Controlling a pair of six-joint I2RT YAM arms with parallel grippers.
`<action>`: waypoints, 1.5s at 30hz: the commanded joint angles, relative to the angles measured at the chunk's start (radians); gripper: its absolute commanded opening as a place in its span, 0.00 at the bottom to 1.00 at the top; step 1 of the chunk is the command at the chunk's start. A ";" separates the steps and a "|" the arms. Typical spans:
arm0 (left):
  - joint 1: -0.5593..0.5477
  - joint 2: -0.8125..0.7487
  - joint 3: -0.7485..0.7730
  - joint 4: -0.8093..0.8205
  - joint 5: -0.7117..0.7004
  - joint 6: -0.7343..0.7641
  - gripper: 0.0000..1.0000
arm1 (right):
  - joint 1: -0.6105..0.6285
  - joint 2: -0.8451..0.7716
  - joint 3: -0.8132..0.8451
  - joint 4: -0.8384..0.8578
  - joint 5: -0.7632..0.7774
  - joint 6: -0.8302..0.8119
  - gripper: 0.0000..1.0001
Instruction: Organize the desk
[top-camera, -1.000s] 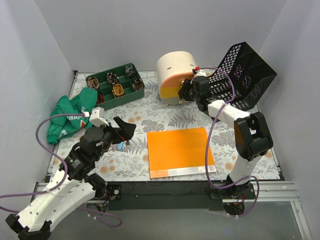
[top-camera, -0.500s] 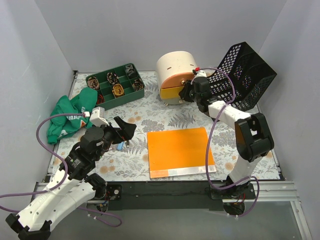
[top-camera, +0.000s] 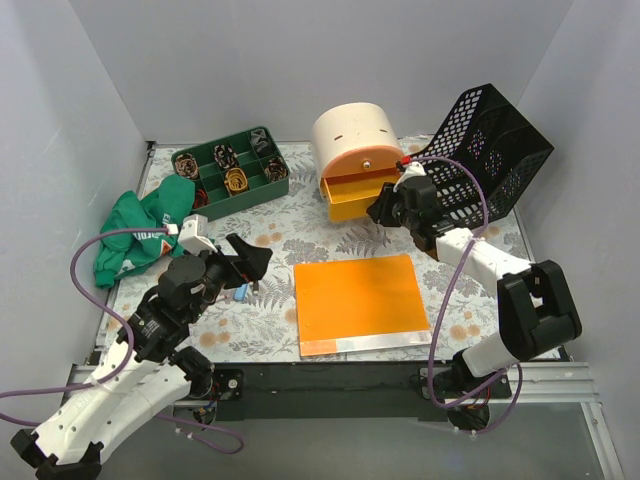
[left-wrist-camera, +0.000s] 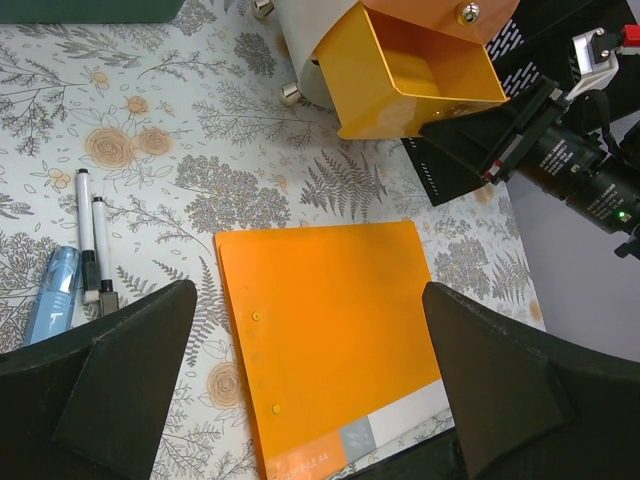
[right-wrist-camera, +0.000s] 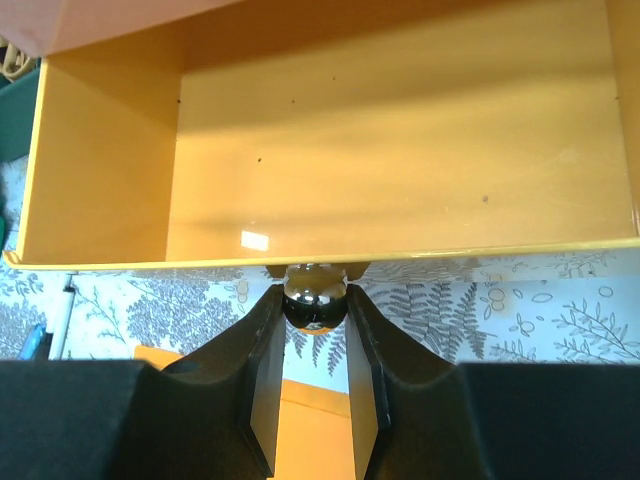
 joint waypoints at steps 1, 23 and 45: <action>0.002 0.009 -0.011 0.003 0.013 -0.005 0.98 | 0.001 -0.062 -0.044 0.012 -0.032 -0.029 0.14; 0.004 0.054 -0.064 0.028 0.004 -0.019 0.98 | 0.003 -0.112 -0.079 -0.015 -0.071 -0.068 0.69; 0.125 0.358 -0.115 0.073 -0.041 -0.068 0.93 | -0.141 -0.358 -0.010 -0.532 -0.793 -0.975 0.85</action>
